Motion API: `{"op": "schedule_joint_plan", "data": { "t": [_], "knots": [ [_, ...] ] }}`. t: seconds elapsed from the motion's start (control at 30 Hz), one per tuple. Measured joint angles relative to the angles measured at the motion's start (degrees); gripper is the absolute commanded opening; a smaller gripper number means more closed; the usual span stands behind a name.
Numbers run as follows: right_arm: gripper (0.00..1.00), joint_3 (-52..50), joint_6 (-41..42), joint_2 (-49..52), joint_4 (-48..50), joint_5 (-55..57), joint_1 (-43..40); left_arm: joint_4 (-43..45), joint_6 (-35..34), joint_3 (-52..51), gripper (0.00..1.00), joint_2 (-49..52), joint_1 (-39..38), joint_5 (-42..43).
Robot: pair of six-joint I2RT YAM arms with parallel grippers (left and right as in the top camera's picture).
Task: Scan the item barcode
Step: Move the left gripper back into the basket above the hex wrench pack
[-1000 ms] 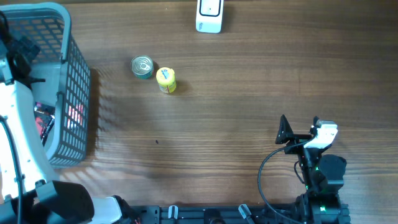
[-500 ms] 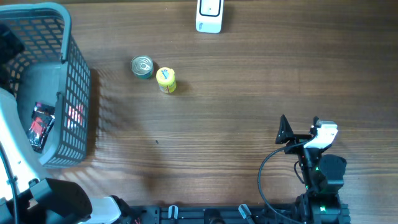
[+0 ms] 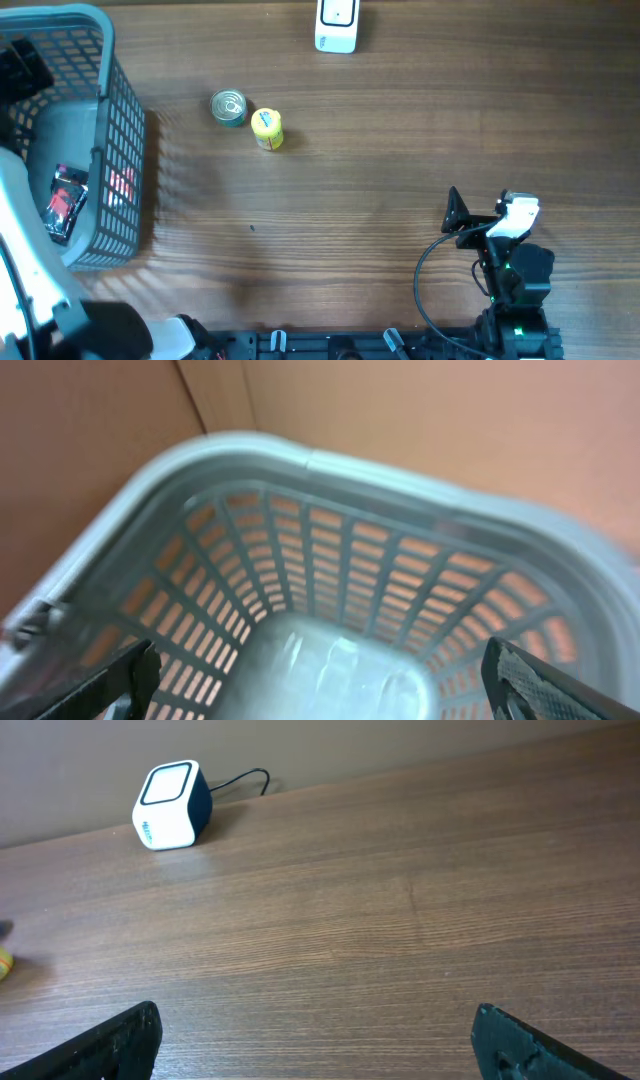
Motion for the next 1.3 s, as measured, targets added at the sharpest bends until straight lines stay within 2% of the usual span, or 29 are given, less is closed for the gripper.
{"op": "schedule_joint_plan", "data": {
  "t": [0.2,0.33,0.6,0.77,0.97,1.3],
  "knots": [
    [1.00,0.00,0.00,0.00,0.02,0.00,0.00,6.69,0.04,-6.82,1.00,-12.20,-2.84,0.52],
    [1.00,0.00,-0.02,0.00,0.00,0.00,0.00,14.19,0.33,-14.69,1.00,-19.02,-4.33,-3.78],
    [1.00,0.00,-0.02,0.00,0.02,0.00,0.00,16.35,0.68,-18.08,1.00,-17.81,0.94,-8.00],
    [1.00,0.00,-0.02,0.00,0.00,0.02,0.00,13.05,0.61,-18.08,1.00,-12.20,4.94,-5.14],
    [1.00,0.00,0.00,0.00,0.02,0.02,0.00,2.14,0.20,-18.29,1.00,-4.83,6.12,-3.89],
    [1.00,0.00,0.00,0.00,0.87,0.02,0.00,-5.88,-0.90,-18.34,1.00,-0.04,6.36,-8.26]
  ]
}}
